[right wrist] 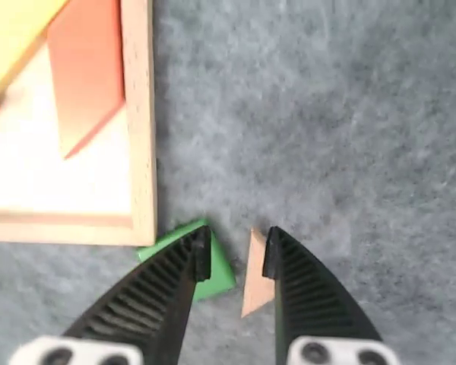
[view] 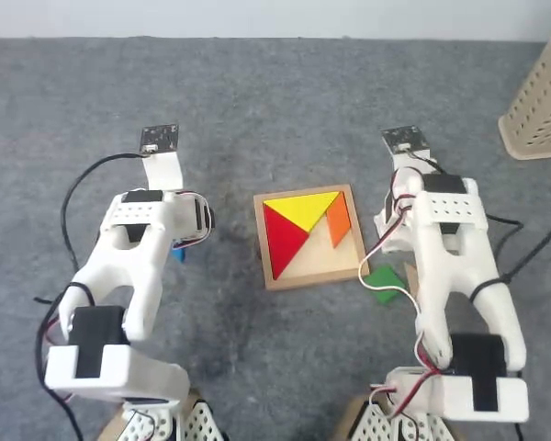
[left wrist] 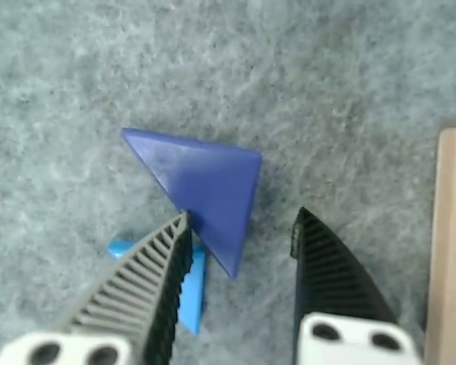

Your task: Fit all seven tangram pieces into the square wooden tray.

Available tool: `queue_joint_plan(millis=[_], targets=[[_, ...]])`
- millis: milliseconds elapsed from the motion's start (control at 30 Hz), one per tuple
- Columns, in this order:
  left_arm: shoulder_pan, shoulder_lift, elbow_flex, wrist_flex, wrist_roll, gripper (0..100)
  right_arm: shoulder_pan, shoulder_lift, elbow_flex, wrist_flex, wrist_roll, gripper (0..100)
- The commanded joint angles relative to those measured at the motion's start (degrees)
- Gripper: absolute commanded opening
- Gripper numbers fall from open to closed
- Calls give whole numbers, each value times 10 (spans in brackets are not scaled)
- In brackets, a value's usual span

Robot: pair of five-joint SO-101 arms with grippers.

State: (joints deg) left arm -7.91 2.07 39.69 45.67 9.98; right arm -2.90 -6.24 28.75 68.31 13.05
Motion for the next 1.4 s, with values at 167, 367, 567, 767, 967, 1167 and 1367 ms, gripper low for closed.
queue_joint_plan(millis=[167,367,567,767,967,1167,1367], targets=[[2,-30,-5,-9,-9,208,60,-89,105,-22,31,145],[1,-30,-2,-9,-9,207,70,-69,157,-90,-2,217],[0,-30,-1,-9,-9,207,73,29,119,-97,4,213],[0,-30,-1,-9,-9,207,69,78,84,-97,1,200],[0,-30,-1,-9,-9,207,40,81,50,-97,1,49],[0,-30,-1,-9,-9,207,10,84,-2,-92,1,39],[0,-30,-1,-9,-9,207,8,104,-83,-83,0,39]])
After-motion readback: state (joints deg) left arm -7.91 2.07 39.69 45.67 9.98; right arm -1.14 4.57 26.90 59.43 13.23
